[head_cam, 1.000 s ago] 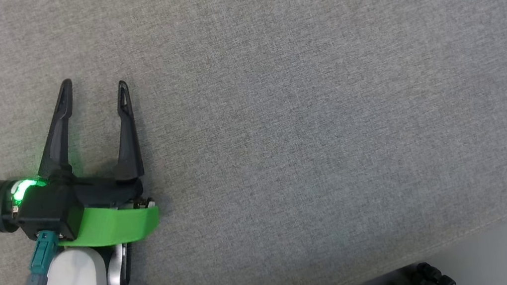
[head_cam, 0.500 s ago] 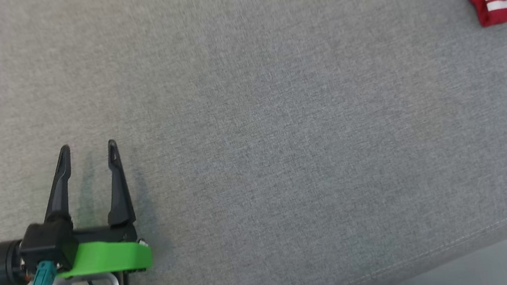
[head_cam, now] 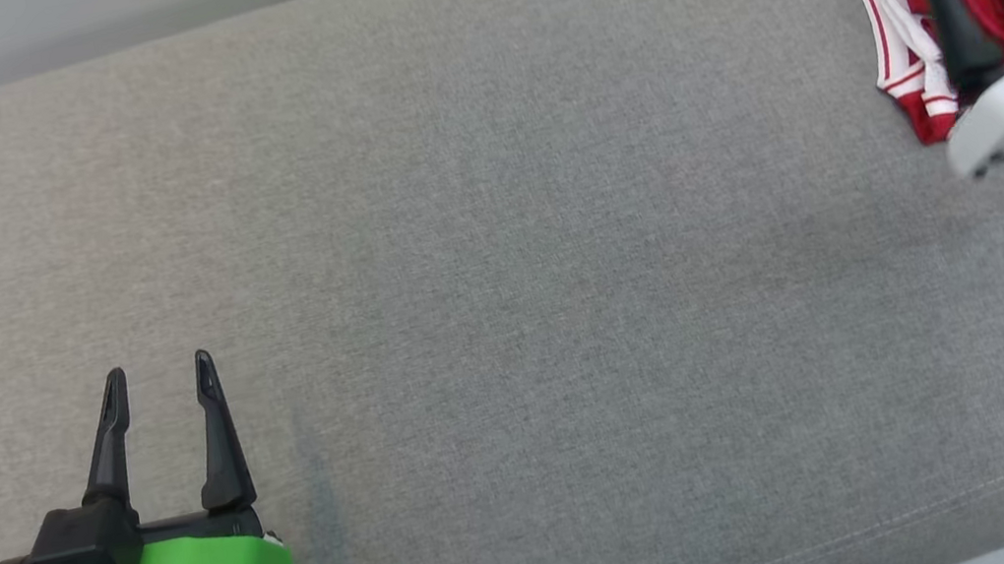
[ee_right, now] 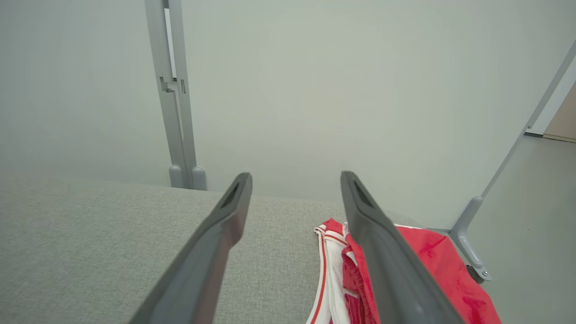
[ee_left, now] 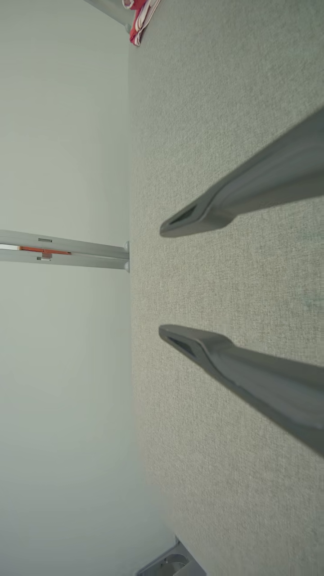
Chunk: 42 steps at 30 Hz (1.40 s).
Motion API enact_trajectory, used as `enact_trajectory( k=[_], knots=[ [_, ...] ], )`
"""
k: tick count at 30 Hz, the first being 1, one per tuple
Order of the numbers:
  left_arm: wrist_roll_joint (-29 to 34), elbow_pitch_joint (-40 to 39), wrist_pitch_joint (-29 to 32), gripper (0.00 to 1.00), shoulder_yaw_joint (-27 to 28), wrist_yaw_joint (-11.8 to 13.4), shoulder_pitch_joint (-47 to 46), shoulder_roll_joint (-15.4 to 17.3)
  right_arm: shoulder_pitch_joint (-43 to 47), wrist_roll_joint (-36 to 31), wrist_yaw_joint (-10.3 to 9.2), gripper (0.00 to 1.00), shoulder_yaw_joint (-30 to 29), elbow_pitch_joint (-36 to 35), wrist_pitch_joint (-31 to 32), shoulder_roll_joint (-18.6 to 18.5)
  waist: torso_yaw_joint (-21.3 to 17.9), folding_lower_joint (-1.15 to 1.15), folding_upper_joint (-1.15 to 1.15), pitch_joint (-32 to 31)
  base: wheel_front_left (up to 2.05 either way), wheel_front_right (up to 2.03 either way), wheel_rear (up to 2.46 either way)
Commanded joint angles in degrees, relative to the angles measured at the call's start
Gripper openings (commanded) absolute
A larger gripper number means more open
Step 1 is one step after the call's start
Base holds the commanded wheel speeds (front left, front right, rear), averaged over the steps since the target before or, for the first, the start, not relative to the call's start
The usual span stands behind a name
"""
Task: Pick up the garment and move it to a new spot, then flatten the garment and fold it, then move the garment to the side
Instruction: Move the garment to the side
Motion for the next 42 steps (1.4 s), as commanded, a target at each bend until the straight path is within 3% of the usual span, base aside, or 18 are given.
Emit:
enact_trajectory(
  k=[1,7,21,30,42],
  knots=[
    [-0.1,0.3,-0.1,1.00,0.3,-0.4,0.9,0.0,3.4,-1.3,-0.08,1.00,-1.4,-1.3,-0.2,1.4,2.0,0.00,0.00,-2.8,0.00,0.00,0.00],
    [0.4,1.5,-0.1,1.00,0.4,-1.0,1.7,-0.4,15.1,-4.5,-0.08,1.00,-7.4,-8.0,-0.2,6.9,3.7,0.00,0.00,-5.1,0.00,0.00,0.00],
    [0.9,4.4,-0.1,1.00,0.8,-2.2,3.8,-0.8,35.0,-9.9,-0.08,1.00,-11.5,-20.5,-0.2,16.3,5.0,0.00,0.00,-10.6,0.00,0.00,0.00],
    [1.0,6.0,-0.2,1.00,1.3,-2.8,4.9,-0.7,40.7,-12.4,-0.08,1.00,-12.7,-24.8,-0.2,19.7,5.5,0.00,0.00,-12.9,0.00,0.00,0.00],
    [1.1,6.6,-0.1,1.00,2.1,-2.7,5.4,-0.4,43.1,-13.6,-0.08,1.00,-13.9,-26.9,0.0,21.4,6.1,0.00,0.00,-14.3,0.00,0.00,0.00]
  ],
)
